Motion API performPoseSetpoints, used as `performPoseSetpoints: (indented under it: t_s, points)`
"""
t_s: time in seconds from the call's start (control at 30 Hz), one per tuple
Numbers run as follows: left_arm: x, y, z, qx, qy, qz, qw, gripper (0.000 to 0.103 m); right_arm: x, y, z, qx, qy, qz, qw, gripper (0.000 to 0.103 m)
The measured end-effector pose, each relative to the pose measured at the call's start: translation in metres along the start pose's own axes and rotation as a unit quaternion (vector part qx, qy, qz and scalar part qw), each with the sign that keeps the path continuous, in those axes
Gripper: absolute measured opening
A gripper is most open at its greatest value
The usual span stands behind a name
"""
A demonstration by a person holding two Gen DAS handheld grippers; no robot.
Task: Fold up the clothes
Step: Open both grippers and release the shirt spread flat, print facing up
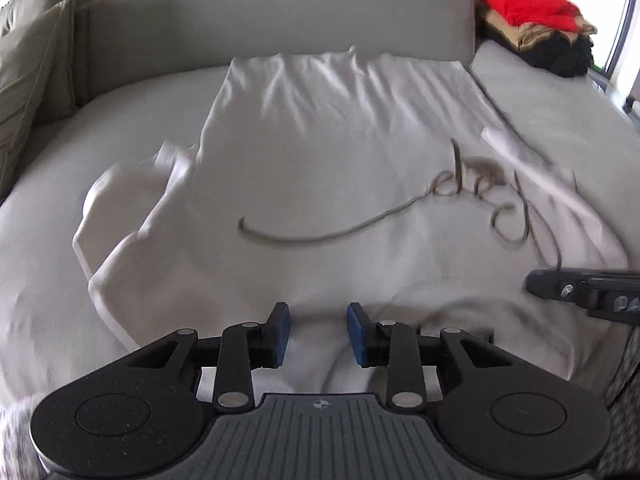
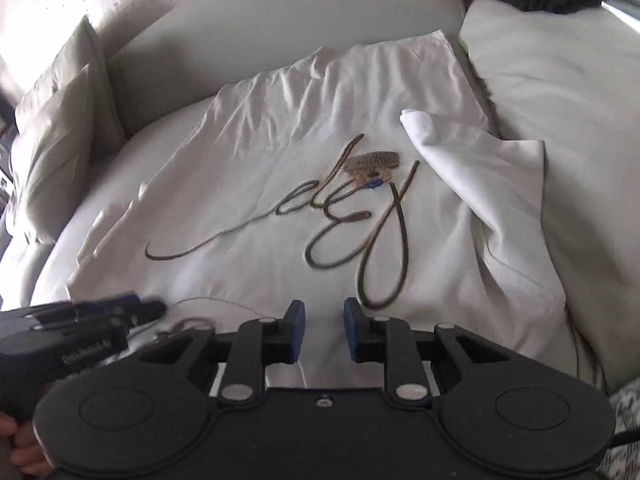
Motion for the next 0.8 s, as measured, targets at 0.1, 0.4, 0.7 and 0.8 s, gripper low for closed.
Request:
performPoseSetpoints:
  t_s: [0.1, 0.4, 0.7, 0.8]
  points:
    - [-0.022, -0.027, 0.011, -0.013, 0.024, 0.008, 0.9996, 0.031, -0.025, -0.026, 0.006, 0.011, -0.02, 0.021, 1.0, 0.021]
    - [-0.01, -0.052, 0.01, -0.066, -0.023, -0.035, 0.9969, 0.03, -0.017, -0.084, -0.051, 0.037, 0.112, -0.08, 0.99, 0.054]
    - [0.007, 0.007, -0.053, -0.095, -0.014, 0.029, 0.995, 0.033, 0.012, -0.031, -0.176, -0.016, 0.285, -0.13, 0.95, 0.047]
    - [-0.002, 0.009, -0.059, -0.086, 0.018, 0.026, 0.9958, 0.035, 0.019, -0.01, -0.192, -0.003, 0.299, -0.116, 0.947, 0.035]
Point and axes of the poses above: each gripper's, at about its wrist camera, not at the fingertips, and y roughly the way its jaws point, z to its left, x to its top, the point moved 3 cm from there along y, roughly the way its jaws point, and after that the axes turned 13 degrees about -y, right-handed, at the moved point
